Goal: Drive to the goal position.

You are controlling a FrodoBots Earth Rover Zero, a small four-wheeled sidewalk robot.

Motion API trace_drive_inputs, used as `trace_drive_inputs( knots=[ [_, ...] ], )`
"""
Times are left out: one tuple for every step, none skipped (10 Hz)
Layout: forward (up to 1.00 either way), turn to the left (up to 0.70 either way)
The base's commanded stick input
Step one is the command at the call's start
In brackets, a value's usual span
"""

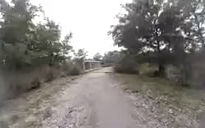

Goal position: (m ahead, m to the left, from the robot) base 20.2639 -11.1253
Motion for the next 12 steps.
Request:
trace_drive_inputs(
  knots=[
    [0.7,0.0],
    [0.7,0.0],
    [0.7,0.0],
    [0.7,0.0],
    [0.7,0.0],
    [0.7,0.0],
    [0.7,0.0],
    [0.7,0.0],
    [0.7,0.0],
    [0.7,0.0],
    [0.7,0.0],
    [0.7,0.0]
  ],
)
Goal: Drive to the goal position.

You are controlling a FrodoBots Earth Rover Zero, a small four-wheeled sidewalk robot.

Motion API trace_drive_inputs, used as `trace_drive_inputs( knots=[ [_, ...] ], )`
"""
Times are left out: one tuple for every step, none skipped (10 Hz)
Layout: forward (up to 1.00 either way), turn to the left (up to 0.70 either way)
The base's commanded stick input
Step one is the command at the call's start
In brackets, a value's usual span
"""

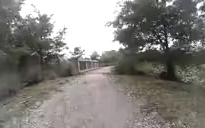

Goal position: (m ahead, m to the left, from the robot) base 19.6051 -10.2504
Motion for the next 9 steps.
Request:
trace_drive_inputs(
  knots=[
    [0.7,0.0],
    [0.7,0.0],
    [0.7,0.0],
    [0.7,0.0],
    [0.7,0.0],
    [0.7,0.0],
    [0.7,0.0],
    [0.7,0.0],
    [0.7,0.0]
  ],
)
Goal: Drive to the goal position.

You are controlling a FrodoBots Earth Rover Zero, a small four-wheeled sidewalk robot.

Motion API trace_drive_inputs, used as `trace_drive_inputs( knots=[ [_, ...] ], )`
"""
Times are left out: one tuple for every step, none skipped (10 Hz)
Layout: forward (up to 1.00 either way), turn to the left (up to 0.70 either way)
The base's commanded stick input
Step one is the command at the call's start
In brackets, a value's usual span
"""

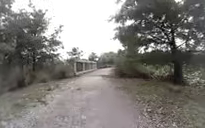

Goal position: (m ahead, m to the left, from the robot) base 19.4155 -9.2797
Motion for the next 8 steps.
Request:
trace_drive_inputs(
  knots=[
    [0.7,0.0],
    [0.7,0.0],
    [0.7,0.0],
    [0.7,0.0],
    [0.7,0.0],
    [0.7,0.0],
    [0.7,0.0],
    [0.7,0.0]
  ],
)
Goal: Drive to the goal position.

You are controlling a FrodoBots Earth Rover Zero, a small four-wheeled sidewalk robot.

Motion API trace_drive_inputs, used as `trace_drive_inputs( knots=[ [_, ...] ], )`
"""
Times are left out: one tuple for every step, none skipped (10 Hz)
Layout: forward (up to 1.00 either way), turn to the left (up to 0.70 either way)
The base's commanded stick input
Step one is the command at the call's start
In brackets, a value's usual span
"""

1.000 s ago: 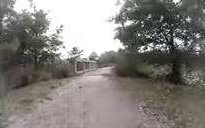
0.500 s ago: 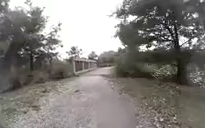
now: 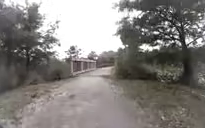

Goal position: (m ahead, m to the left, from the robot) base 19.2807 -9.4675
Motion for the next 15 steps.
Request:
trace_drive_inputs(
  knots=[
    [0.7,0.0],
    [0.7,0.0],
    [0.7,0.0],
    [0.7,0.24],
    [0.7,0.35],
    [0.7,0.35],
    [0.7,0.16],
    [0.7,0.0],
    [0.7,0.0],
    [0.7,0.0],
    [0.7,0.0],
    [0.7,0.0],
    [0.7,0.0],
    [0.7,0.0],
    [0.7,0.0]
  ],
)
